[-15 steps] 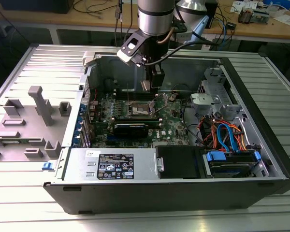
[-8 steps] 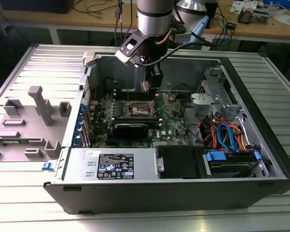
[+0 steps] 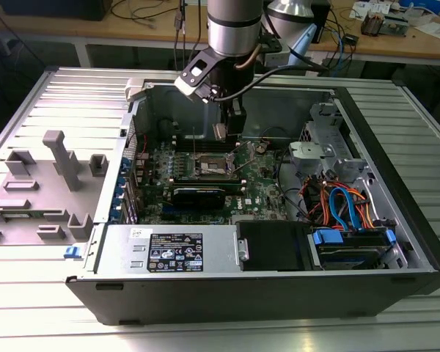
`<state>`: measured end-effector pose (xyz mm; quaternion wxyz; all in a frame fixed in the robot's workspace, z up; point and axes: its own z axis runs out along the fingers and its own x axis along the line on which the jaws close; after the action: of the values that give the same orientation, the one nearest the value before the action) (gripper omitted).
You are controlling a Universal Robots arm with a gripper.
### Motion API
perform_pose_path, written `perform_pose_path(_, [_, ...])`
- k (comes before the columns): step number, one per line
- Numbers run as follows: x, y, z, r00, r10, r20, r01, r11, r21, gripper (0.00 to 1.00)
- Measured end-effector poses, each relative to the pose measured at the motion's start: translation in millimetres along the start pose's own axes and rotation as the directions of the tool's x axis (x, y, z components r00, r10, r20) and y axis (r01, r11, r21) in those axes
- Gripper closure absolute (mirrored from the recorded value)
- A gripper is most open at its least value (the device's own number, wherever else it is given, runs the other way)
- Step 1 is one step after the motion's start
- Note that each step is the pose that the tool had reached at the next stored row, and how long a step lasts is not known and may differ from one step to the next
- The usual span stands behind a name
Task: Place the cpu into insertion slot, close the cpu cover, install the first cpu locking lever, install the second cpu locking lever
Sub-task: 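Place the cpu into insertion slot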
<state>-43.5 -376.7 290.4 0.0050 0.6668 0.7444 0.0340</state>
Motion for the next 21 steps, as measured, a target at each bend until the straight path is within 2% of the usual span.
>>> perform_pose_path(21, [0.3, -3.4, 1.0, 1.0000, 0.004, -0.0001, -0.004, 1.0000, -0.0002, 0.46])
